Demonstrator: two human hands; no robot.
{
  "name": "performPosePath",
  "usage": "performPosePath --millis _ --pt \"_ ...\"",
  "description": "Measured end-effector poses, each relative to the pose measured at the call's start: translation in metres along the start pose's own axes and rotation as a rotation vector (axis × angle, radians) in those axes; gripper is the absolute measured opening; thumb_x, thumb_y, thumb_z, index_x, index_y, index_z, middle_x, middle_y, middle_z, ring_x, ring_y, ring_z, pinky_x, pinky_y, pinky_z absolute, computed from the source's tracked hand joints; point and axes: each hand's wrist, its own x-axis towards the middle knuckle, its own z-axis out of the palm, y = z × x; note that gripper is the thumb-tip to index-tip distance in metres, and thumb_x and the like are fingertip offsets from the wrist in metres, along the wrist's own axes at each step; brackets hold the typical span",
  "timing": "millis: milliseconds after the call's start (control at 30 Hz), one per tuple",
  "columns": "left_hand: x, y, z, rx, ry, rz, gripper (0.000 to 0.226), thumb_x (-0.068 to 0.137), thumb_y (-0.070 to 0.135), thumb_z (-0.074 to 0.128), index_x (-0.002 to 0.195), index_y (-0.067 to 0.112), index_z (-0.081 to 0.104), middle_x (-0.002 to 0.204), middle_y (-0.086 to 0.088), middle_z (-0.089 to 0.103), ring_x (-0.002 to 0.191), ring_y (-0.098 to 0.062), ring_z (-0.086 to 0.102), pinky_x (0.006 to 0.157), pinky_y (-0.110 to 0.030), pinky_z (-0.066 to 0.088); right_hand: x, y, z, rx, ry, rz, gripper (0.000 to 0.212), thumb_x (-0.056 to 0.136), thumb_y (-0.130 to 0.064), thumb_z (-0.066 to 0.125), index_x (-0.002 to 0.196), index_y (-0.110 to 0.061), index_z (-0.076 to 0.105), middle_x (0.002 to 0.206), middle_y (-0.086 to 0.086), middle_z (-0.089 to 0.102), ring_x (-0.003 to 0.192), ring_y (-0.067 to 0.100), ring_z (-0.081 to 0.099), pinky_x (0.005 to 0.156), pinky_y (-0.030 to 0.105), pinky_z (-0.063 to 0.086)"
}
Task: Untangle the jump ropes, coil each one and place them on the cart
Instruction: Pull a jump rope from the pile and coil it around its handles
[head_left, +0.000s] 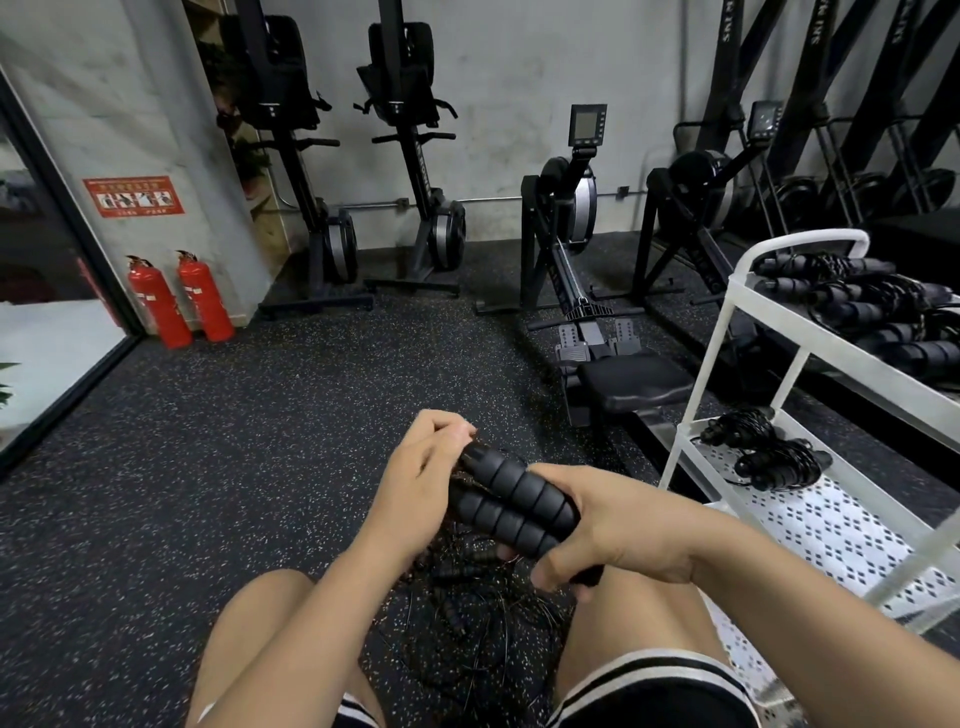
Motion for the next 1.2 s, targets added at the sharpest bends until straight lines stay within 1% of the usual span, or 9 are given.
performPosePath --millis 167,267,367,467,633,733,800,1000,1200 --pt "-0.001 0.014 0.004 -0.434 0.163 -0.328 0.044 0.108 0.051 0.054 0.080 0.025 0.077 0.086 0.009 0.076 0.090 -0.011 0.069 0.087 -0.037 0.053 -0.004 -0.019 0.006 0.025 0.033 -0.068 0.053 0.082 0.019 0.077 0.129 0.000 0.061 0.117 0.025 0.075 0.081 0.022 0.068 0.054 0.030 0.057" --pt "0.001 0.010 0.004 -0.642 0.222 -0.295 0.028 0.101 0.046 0.066 0.098 0.020 0.076 0.089 0.007 0.078 0.091 -0.014 0.070 0.081 -0.034 0.053 -0.006 -0.030 0.009 0.066 0.050 -0.125 0.051 0.083 0.022 0.075 0.128 0.003 0.061 0.102 0.023 0.074 0.069 0.022 0.063 0.051 0.028 0.053" --pt "-0.003 0.003 0.011 -0.468 0.176 -0.191 0.026 0.075 0.040 0.075 0.077 0.015 0.065 0.075 -0.006 0.062 0.071 -0.018 0.057 0.061 -0.029 0.048 -0.004 -0.039 0.018 0.097 0.057 -0.217 0.047 0.083 0.021 0.073 0.125 0.003 0.061 0.096 0.024 0.069 0.067 0.028 0.057 0.056 0.033 0.052" --pt "-0.012 0.001 0.030 -0.300 -0.017 -0.245 0.024 0.098 0.017 0.055 0.082 0.000 0.060 0.066 -0.016 0.055 0.069 -0.029 0.046 0.061 -0.037 0.037 0.004 -0.045 0.027 0.115 0.179 -0.319 0.045 0.082 0.023 0.069 0.120 0.000 0.062 0.093 0.033 0.067 0.066 0.029 0.058 0.059 0.035 0.052" --pt "-0.051 0.011 0.037 -0.266 -0.157 -0.257 0.024 0.101 0.016 0.045 0.077 0.013 0.052 0.047 0.010 0.049 0.043 0.000 0.045 0.050 -0.013 0.036 0.009 -0.033 0.040 0.191 0.204 -0.296 0.046 0.080 0.015 0.069 0.121 -0.001 0.056 0.090 0.028 0.069 0.070 0.033 0.068 0.061 0.040 0.057" --pt "-0.068 0.015 0.036 -0.183 -0.235 -0.267 0.009 0.083 0.022 0.049 0.075 0.018 0.051 0.045 0.008 0.055 0.043 0.001 0.051 0.052 -0.010 0.040 0.008 -0.021 0.048 0.180 0.130 -0.229 0.047 0.087 0.015 0.067 0.124 -0.008 0.051 0.107 0.032 0.073 0.078 0.041 0.071 0.054 0.036 0.055" --pt "-0.069 0.010 0.039 -0.063 -0.182 -0.379 0.023 0.099 0.014 0.051 0.076 0.017 0.053 0.047 0.011 0.061 0.044 0.002 0.054 0.052 -0.014 0.041 0.008 -0.015 0.047 0.139 0.154 -0.217 0.050 0.087 0.013 0.067 0.122 -0.018 0.049 0.109 0.036 0.071 0.076 0.040 0.067 0.053 0.038 0.052" --pt "-0.075 0.012 0.021 0.262 -0.164 -0.204 0.054 0.108 0.059 0.048 0.075 0.020 0.065 0.057 0.008 0.050 0.057 -0.009 0.048 0.063 -0.035 0.038 0.009 -0.010 0.002 -0.381 0.382 -0.170 0.076 0.083 -0.002 0.074 0.139 -0.041 0.041 0.104 0.008 0.071 0.063 0.026 0.071 0.059 0.045 0.060" --pt "-0.097 0.023 0.002 0.039 -0.154 -0.168 0.039 0.101 0.034 0.074 0.078 0.006 0.059 0.053 0.015 0.042 0.052 -0.003 0.035 0.059 -0.031 0.028 -0.001 0.036 0.014 -0.719 0.337 0.032 0.073 0.081 -0.017 0.082 0.140 -0.033 0.042 0.107 0.001 0.071 0.090 0.021 0.067 0.073 0.036 0.053"
